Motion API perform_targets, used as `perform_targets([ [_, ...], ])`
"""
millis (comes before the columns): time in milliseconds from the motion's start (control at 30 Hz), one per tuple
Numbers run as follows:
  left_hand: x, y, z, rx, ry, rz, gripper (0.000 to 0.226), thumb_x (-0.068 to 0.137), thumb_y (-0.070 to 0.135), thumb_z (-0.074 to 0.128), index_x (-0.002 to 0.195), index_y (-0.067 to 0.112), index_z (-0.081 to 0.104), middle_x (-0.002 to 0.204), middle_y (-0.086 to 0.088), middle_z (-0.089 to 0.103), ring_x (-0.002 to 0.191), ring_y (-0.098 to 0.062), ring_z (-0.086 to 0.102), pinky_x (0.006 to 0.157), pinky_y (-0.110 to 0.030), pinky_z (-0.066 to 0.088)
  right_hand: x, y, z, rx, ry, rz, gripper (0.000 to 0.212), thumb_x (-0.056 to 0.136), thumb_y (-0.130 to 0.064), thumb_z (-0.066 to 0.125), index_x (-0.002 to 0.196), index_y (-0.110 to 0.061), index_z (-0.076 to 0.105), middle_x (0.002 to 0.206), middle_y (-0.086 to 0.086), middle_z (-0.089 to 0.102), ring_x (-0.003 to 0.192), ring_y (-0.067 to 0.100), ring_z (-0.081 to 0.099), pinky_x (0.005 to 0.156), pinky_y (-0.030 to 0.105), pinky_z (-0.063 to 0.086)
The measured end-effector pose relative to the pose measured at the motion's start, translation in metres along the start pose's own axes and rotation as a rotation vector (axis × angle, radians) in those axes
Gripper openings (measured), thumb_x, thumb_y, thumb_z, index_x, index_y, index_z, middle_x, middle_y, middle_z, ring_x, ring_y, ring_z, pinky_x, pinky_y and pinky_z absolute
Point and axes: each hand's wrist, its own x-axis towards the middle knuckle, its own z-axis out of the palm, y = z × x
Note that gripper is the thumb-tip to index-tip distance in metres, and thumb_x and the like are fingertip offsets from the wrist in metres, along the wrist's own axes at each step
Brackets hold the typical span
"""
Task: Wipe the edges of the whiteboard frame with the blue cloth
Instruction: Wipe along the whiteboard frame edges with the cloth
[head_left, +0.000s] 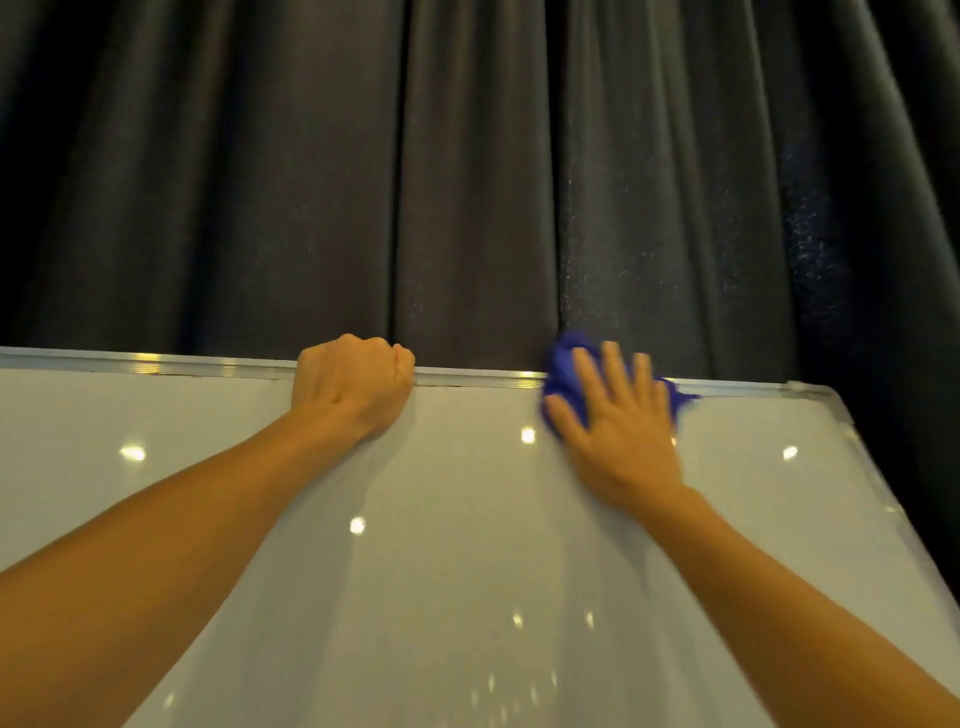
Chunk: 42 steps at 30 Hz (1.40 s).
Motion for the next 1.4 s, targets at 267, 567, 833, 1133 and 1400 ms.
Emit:
perform_targets([
  [267,0.000,0.004,0.001,-0.042,-0.008,-0.005,0.053,0.096,0.032,0.032,0.047,0.017,0.046,0.046,-0.001,0.048,0.046,-0.018,0.047,0.052,-0.030,0.035,0.011,0.002,-0.005,0.102,-0.055,0.329,0.073,0.092,-0.074,0.011,0.156,-0.041,0.001,0.168,0.005,-0.007,0.152,0.038,-0.010,0.122,0.056,-0.005],
  [567,0.002,-0.001,0.000,0.013,0.023,0.023,0.053,0.095,0.035,0.029,0.066,0.011,0.067,0.065,-0.010,0.065,0.060,-0.030,0.056,0.059,-0.034,0.037,-0.020,-0.069,0.009,0.011,-0.011,-0.290,0.068,0.090,-0.076,0.009,0.153,-0.050,0.004,0.168,-0.006,0.000,0.153,0.028,-0.010,0.122,0.049,-0.007],
  [833,0.015,0.021,-0.005,0.041,-0.203,-0.001,0.041,0.088,0.036,0.032,0.058,0.015,0.051,0.058,-0.006,0.050,0.050,-0.023,0.045,0.052,-0.031,0.030,0.003,0.047,-0.007,0.084,-0.073,0.291,0.073,0.092,-0.072,0.009,0.156,-0.039,-0.005,0.168,-0.001,-0.012,0.152,0.030,-0.016,0.122,0.053,-0.008],
  [1133,0.019,0.111,0.017,0.037,-0.280,0.166,0.036,0.092,0.030,0.033,0.077,0.015,0.061,0.066,-0.003,0.050,0.062,-0.025,0.047,0.066,-0.038,0.041,-0.012,0.070,-0.001,0.030,-0.019,0.056,0.062,0.094,-0.070,0.011,0.149,-0.055,-0.012,0.168,-0.009,-0.007,0.153,0.023,-0.014,0.123,0.049,-0.009],
  [1400,0.028,0.171,0.029,-0.058,-0.314,0.192,0.030,0.089,0.034,0.034,0.080,0.018,0.058,0.081,-0.009,0.055,0.069,-0.028,0.048,0.067,-0.036,0.036,-0.005,0.130,-0.007,0.092,-0.068,0.377,0.066,0.098,-0.063,0.015,0.156,-0.039,-0.007,0.167,-0.003,-0.012,0.152,0.028,-0.016,0.121,0.050,-0.011],
])
